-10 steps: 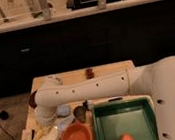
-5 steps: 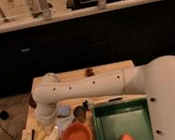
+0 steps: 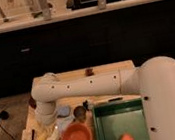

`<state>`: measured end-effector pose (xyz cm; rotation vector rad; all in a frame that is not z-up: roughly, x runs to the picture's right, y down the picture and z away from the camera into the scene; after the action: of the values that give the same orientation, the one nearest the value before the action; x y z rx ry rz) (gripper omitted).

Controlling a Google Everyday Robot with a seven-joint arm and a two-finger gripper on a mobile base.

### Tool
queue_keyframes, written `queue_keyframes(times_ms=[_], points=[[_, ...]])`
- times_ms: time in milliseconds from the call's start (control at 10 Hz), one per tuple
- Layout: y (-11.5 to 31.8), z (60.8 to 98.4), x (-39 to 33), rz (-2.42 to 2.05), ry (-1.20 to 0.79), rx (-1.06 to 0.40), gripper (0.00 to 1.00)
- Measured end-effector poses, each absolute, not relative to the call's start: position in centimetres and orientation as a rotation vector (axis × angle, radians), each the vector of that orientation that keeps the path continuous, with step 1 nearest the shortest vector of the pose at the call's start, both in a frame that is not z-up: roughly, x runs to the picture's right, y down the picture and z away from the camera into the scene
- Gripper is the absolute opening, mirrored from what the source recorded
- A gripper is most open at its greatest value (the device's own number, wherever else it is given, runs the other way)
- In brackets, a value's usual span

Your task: Place banana in paper cup

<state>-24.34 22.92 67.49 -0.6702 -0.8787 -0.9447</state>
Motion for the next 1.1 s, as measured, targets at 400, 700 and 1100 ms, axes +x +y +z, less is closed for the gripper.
queue_keyframes(times_ms=[400,700,1100], points=[[23.05,67.91,-24.81,-0.942,-0.895,-0.678,0.30],[23.10,67.75,-24.87,-0.939,-0.900,-0.681,0.60],[23.16,67.35,-24.68,-0.939,-0.906,-0.681,0.80]])
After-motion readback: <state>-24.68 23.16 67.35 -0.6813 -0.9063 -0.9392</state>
